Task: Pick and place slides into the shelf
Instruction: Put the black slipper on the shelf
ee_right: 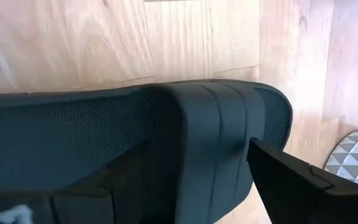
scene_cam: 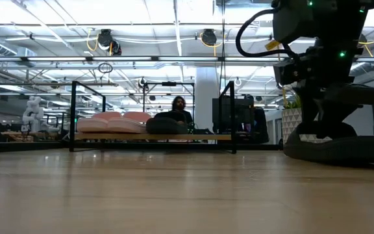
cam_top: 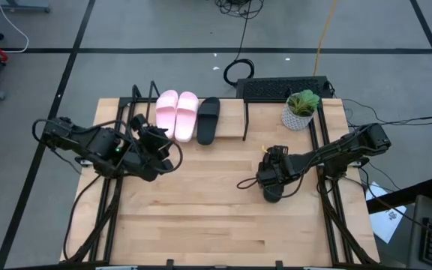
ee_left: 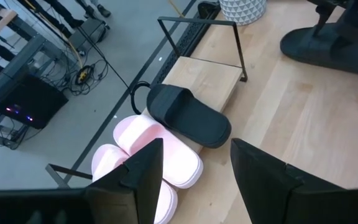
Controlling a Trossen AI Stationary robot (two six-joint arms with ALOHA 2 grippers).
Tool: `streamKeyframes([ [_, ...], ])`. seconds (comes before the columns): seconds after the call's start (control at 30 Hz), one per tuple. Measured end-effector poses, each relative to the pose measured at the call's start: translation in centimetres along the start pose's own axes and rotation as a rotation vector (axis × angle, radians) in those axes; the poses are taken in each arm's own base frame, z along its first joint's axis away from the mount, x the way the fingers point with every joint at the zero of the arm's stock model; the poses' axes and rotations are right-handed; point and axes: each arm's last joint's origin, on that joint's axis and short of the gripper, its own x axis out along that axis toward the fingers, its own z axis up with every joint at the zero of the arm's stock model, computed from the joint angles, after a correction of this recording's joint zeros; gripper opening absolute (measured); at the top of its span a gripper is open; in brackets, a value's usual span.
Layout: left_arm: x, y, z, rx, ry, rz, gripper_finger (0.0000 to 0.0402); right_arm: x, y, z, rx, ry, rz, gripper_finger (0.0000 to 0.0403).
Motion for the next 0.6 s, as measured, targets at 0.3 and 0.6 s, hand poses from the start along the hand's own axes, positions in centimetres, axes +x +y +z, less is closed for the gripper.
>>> streamKeyframes([
  [0.3, 0.4, 0.3, 0.1, -0.011, 0.009, 0.013, 0.0188, 1.4, 0.2, -1.1, 0.016, 0.022, -0.036, 0.0251],
  [0.6, 0.4, 0.3, 0.1, 0.005, 0.008, 0.014, 0.0188, 1.5, 0.0, -1.0, 0.050, -0.008, -0.090, 0.0251],
])
